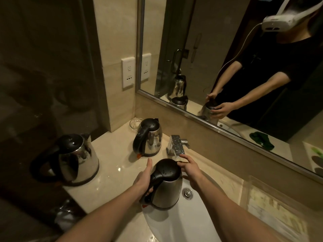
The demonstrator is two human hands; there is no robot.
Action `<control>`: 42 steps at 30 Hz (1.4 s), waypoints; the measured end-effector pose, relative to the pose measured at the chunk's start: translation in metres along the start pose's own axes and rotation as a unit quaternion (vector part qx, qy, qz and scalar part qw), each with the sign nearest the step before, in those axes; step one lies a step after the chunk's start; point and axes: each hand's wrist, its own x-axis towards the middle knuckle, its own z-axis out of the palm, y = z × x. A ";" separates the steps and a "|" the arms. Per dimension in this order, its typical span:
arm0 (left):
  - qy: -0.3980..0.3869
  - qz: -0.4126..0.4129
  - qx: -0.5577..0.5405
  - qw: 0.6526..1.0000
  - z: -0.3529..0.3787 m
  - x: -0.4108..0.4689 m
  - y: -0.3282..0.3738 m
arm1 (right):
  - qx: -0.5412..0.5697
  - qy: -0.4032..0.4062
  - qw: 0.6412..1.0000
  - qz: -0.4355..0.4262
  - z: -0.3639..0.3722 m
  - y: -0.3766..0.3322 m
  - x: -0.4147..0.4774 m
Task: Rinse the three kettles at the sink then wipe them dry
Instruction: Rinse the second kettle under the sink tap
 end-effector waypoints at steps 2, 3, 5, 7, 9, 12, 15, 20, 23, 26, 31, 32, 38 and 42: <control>0.013 -0.003 -0.012 1.000 -0.011 -0.003 0.001 | -0.001 -0.007 1.000 -0.011 0.009 -0.007 -0.001; 0.017 -0.006 -0.017 1.000 -0.015 -0.002 0.000 | -0.003 -0.010 1.000 -0.016 0.013 -0.011 -0.001; 0.028 -0.006 -0.034 0.999 -0.028 -0.006 0.001 | 0.001 -0.015 1.000 -0.024 0.024 -0.020 -0.003; 0.037 0.001 -0.044 0.998 -0.040 -0.011 0.001 | 0.002 -0.020 1.000 -0.022 0.038 -0.028 -0.004; 0.046 0.001 -0.048 0.998 -0.053 -0.013 -0.001 | -0.005 -0.034 0.999 -0.021 0.052 -0.035 -0.006; 0.065 -0.006 -0.058 0.996 -0.076 -0.016 -0.006 | -0.007 -0.062 0.998 -0.019 0.077 -0.040 -0.004; 0.076 -0.009 -0.064 0.995 -0.097 -0.020 -0.010 | -0.004 -0.084 0.996 -0.015 0.100 -0.044 -0.005; 0.093 -0.016 -0.094 0.991 -0.132 -0.021 -0.018 | -0.001 -0.099 0.995 -0.025 0.140 -0.049 -0.002; 0.100 -0.016 -0.111 0.989 -0.149 -0.019 -0.021 | 0.002 -0.103 0.995 -0.018 0.161 -0.054 0.002; 0.094 -0.011 -0.146 0.985 -0.160 -0.015 -0.018 | 0.016 -0.105 0.994 -0.006 0.177 -0.061 0.009; 0.100 -0.010 -0.184 0.978 -0.176 0.003 -0.019 | 0.014 -0.101 0.995 -0.016 0.195 -0.070 0.022; 0.096 -0.013 -0.184 0.978 -0.178 0.006 -0.018 | 0.008 -0.099 0.995 -0.018 0.198 -0.071 0.025; 0.086 -0.017 -0.176 0.981 -0.180 0.023 -0.011 | 0.017 -0.096 0.995 -0.012 0.208 -0.086 0.040; 0.106 -0.024 -0.187 0.976 -0.182 0.037 -0.006 | 0.013 -0.102 0.995 -0.001 0.219 -0.097 0.050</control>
